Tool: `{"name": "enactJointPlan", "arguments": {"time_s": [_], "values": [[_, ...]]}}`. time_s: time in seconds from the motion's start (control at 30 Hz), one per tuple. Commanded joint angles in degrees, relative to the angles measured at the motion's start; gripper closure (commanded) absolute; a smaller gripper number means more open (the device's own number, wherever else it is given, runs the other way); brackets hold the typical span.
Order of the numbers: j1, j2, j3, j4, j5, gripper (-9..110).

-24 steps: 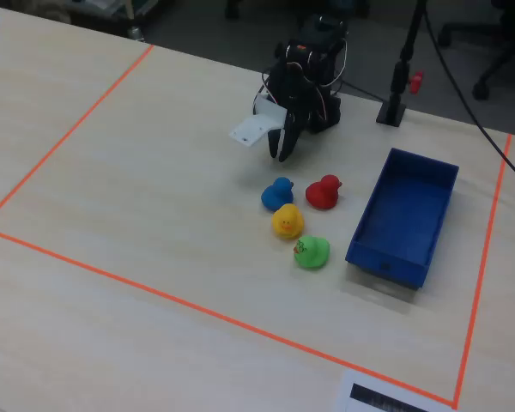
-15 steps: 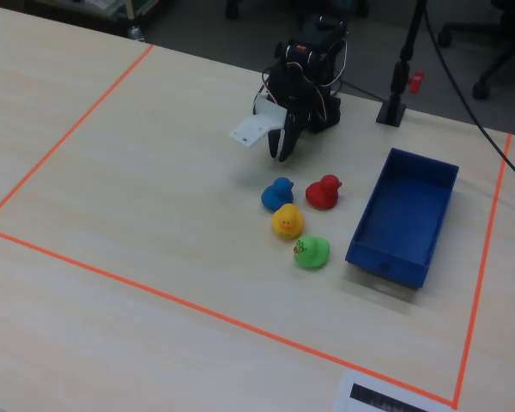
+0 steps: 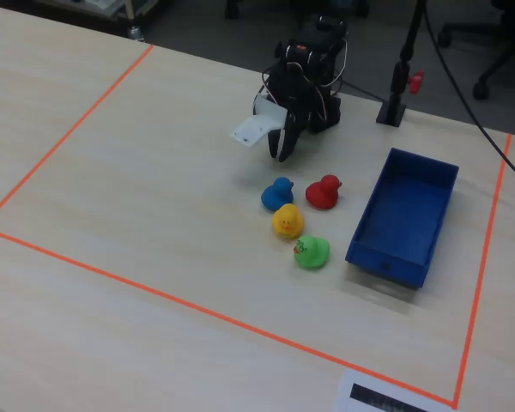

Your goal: Grasp yellow duck and put it into box.

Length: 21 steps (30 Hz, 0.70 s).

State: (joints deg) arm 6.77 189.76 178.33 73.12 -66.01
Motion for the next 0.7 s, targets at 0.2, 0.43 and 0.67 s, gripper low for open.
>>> {"name": "enactJointPlan", "arguments": {"time_s": [0.2,0.43,0.67], "values": [[-0.1,-0.2,-0.1,1.4,-0.6,93],[-0.1,-0.2,-0.1,1.4,-0.6,92],[-0.1,-0.2,-0.1,1.4,-0.6,91]]}}
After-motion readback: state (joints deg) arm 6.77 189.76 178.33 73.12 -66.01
